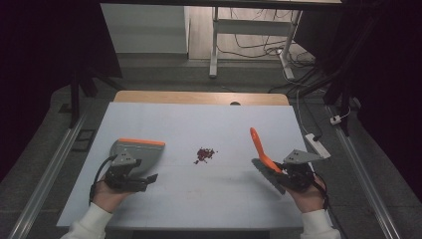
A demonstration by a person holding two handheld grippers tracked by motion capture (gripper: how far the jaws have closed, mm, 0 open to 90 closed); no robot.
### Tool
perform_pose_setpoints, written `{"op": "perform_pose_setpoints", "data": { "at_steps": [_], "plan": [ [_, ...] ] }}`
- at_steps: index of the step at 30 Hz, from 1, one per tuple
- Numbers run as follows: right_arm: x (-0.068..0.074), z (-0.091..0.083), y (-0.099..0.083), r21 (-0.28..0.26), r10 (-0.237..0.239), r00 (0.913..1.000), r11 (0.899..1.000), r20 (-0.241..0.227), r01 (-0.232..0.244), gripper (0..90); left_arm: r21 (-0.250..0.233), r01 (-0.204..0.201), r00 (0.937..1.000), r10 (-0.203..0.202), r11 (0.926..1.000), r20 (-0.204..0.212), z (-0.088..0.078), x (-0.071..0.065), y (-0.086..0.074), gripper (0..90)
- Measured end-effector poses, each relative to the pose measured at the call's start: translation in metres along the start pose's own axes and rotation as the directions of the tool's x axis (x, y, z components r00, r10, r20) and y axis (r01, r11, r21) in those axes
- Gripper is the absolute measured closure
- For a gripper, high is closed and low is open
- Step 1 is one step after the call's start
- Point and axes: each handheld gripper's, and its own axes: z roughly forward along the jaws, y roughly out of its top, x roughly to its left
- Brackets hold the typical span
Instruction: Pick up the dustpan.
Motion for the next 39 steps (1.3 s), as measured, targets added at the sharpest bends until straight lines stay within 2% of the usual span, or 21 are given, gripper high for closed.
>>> {"op": "perform_pose_setpoints", "data": {
  "at_steps": [8,11,13,16,18,25,30,36,39],
  "plan": [
    [-0.003,-0.002,0.000,-0.037,0.017,0.9998,0.999,-0.002,-0.018,69.9,0.003,-0.004,1.0000,0.004,1.0000,0.003,-0.001,0.000,0.000,16.7],
    [-0.004,-0.002,0.002,-0.056,0.038,0.9993,0.998,-0.007,-0.038,69.9,-0.003,0.005,1.0000,-0.005,1.0000,0.003,-0.004,0.003,-0.001,16.9],
    [-0.002,-0.002,0.003,-0.053,0.030,0.9995,0.998,-0.006,-0.031,69.9,-0.013,0.011,0.9999,-0.011,0.9999,0.006,-0.005,0.004,0.001,17.0],
    [-0.001,-0.002,0.004,-0.050,0.029,0.9995,0.998,0.008,-0.029,69.9,-0.018,-0.012,0.9999,0.012,0.9998,0.004,-0.007,0.000,0.004,17.1],
    [0.000,-0.002,0.005,-0.056,0.034,0.9994,0.998,0.007,-0.033,69.9,-0.015,-0.012,0.9999,0.012,0.9998,0.006,-0.008,-0.002,0.004,17.1],
    [-0.001,0.000,0.007,-0.062,0.038,0.9992,0.997,-0.010,-0.039,69.9,-0.003,-0.023,0.9996,0.023,0.9997,-0.016,-0.010,-0.012,0.011,17.6],
    [0.001,0.003,0.007,-0.057,0.027,0.9995,0.998,-0.019,-0.028,69.9,0.017,-0.057,0.9968,0.058,0.9982,-0.056,-0.009,-0.021,0.020,18.3],
    [0.002,-0.001,0.007,-0.067,0.024,0.9994,0.997,-0.026,-0.026,69.9,0.024,-0.067,0.9938,0.069,0.9974,-0.086,-0.014,-0.029,0.033,18.2],
    [0.002,0.000,0.007,-0.063,0.027,0.9994,0.998,-0.023,-0.028,69.9,0.039,-0.066,0.9941,0.070,0.9970,-0.083,-0.014,-0.029,0.038,17.8]
  ]
}}
